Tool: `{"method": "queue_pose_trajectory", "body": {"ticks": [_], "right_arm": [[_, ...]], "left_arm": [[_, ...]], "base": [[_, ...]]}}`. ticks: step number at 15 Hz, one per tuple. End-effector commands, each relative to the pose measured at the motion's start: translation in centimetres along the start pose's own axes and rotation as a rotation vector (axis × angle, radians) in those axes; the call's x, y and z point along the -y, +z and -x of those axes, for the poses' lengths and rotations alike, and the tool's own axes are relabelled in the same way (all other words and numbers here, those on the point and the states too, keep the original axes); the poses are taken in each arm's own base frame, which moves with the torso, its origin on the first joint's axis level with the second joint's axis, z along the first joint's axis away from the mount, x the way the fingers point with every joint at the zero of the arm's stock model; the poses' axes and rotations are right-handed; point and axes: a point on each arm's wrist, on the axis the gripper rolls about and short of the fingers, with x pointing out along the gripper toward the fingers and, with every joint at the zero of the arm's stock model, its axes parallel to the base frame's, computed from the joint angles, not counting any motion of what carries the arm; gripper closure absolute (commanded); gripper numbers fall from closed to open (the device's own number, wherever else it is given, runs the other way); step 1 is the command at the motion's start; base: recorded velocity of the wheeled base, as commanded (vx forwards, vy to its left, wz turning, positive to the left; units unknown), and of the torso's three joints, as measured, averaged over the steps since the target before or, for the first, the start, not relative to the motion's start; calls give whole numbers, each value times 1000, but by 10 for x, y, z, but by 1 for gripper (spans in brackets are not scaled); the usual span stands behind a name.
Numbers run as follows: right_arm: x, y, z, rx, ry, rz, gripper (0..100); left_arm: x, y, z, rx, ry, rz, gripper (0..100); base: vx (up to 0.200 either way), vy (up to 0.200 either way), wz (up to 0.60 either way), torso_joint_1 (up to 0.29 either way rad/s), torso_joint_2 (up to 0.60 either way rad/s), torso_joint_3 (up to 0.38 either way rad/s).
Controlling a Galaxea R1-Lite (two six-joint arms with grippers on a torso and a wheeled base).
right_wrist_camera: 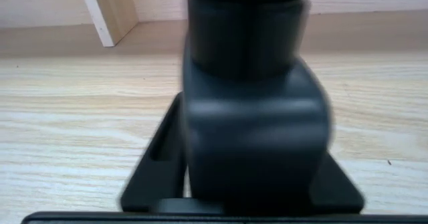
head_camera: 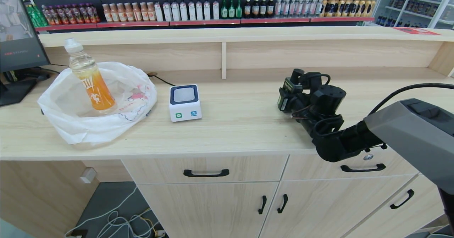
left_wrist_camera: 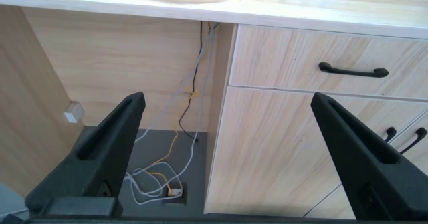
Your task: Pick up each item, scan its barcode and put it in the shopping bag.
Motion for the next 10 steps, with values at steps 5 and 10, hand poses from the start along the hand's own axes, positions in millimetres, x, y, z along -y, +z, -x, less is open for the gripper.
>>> {"method": "queue_pose_trajectory", "body": {"ticks": [5, 10], "right_arm": [[0, 4, 0, 17, 3, 0, 100], [0, 12, 1, 45, 3, -3, 100]], "left_arm": [[0, 0, 0, 0, 1, 1, 0], [0, 0, 0, 0, 1, 1, 0]], "base": [[0, 0, 0, 0, 0, 0], [0, 0, 0, 0, 0, 0]]}}
